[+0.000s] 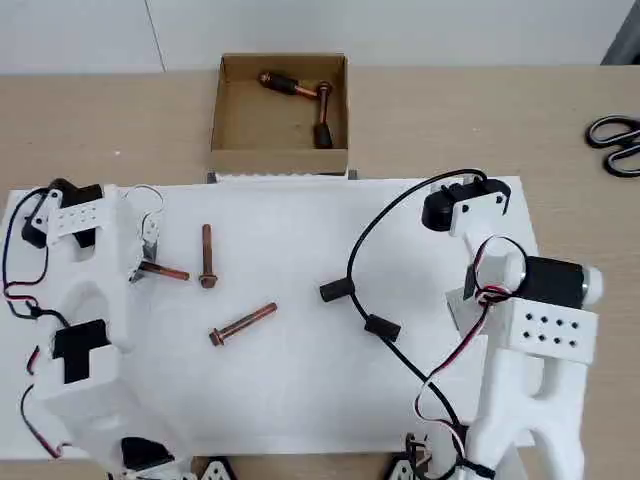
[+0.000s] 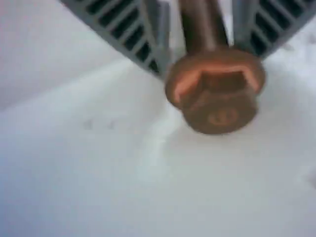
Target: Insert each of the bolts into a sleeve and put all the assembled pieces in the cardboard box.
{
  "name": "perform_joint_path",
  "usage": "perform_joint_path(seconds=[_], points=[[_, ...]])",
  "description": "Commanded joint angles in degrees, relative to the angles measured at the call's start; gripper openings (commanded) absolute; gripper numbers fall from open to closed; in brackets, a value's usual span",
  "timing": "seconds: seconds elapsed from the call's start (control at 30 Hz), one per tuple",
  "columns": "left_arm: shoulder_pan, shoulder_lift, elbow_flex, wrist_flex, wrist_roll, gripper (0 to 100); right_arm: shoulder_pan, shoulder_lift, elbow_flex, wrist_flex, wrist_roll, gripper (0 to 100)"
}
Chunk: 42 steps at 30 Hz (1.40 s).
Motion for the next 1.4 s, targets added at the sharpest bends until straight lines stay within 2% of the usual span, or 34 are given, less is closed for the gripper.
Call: perform_joint_path(seconds=[0.0,0.17,0.37,0.6,0.7,0.8,0.93,1.13,1.27,1.37], points=[[-0.18,0.79,-0.66,-1.85,0.18,1,0.04,-1.71,-0.35,-0.75,-0.53,0.4],[-0.09,0.7,-3.3,1.41,0.18,0,0.04,-1.8,-0.7,-0.66,-0.53,0.4],[-0.09,0.7,-16.48,15.47,-0.18,0,-0.4,-6.9,-0.7,-0.31,-0.53,0.4],[-0.09,0.62,-35.65,30.24,-8.97,0,-6.55,-19.82,-0.35,1.71,0.0,0.5],[-0.09,-0.09,-42.24,30.77,-12.31,0,-8.13,-22.64,-0.18,2.15,0.0,0.5],[0.35,-6.68,-46.46,30.68,-18.11,0,-8.04,-23.52,-0.18,2.07,-0.18,0.6],[6.15,-16.44,-45.85,30.59,-25.67,0,-7.96,-23.69,-0.18,1.89,-1.85,0.4],[12.13,-29.71,-39.25,30.59,-30.86,0,-8.04,-23.69,-0.18,0.48,-8.44,0.6],[14.77,-37.01,-31.43,29.98,-33.14,0,-8.13,-23.69,-0.18,-4.0,-16.0,0.5],[16.26,-42.73,-24.92,26.37,-34.64,0,-9.63,-23.08,0.09,-6.9,-22.95,0.4]])
